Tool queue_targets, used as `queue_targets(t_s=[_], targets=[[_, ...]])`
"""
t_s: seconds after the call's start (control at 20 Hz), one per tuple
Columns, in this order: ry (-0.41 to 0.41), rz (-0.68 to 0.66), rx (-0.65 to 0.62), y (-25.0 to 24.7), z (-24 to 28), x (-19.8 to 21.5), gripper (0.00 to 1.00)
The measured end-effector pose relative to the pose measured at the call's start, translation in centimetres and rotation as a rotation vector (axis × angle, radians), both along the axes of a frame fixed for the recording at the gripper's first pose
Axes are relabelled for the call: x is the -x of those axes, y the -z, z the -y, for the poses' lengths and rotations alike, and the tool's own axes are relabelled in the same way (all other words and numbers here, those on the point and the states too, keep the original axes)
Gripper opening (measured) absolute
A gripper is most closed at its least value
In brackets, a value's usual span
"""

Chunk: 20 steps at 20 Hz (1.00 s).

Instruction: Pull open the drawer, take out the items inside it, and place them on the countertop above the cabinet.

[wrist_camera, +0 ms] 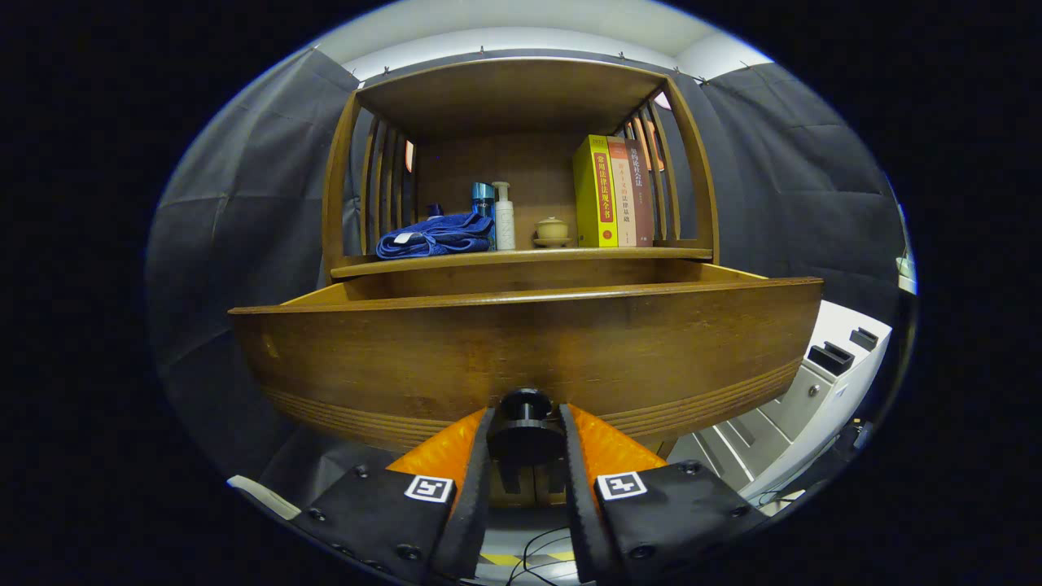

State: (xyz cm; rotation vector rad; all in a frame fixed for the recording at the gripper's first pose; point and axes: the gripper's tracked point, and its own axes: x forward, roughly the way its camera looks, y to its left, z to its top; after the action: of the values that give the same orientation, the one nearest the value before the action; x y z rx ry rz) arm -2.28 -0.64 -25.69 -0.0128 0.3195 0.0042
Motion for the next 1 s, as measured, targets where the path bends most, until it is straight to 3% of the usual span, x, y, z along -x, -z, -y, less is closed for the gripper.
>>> queue_targets(t_s=[0.15,0.4,0.55,1.0], targets=[[-0.004,0.005,0.002,-0.2,-0.1,0.1,0.53],[-0.067,0.049,0.005,-1.6,-1.5,0.4,0.77],[-0.085,0.118,-0.002,-4.8,-1.9,1.1,0.94],[-0.117,0.287,0.036,-20.8,0.0,-3.3,0.96]])
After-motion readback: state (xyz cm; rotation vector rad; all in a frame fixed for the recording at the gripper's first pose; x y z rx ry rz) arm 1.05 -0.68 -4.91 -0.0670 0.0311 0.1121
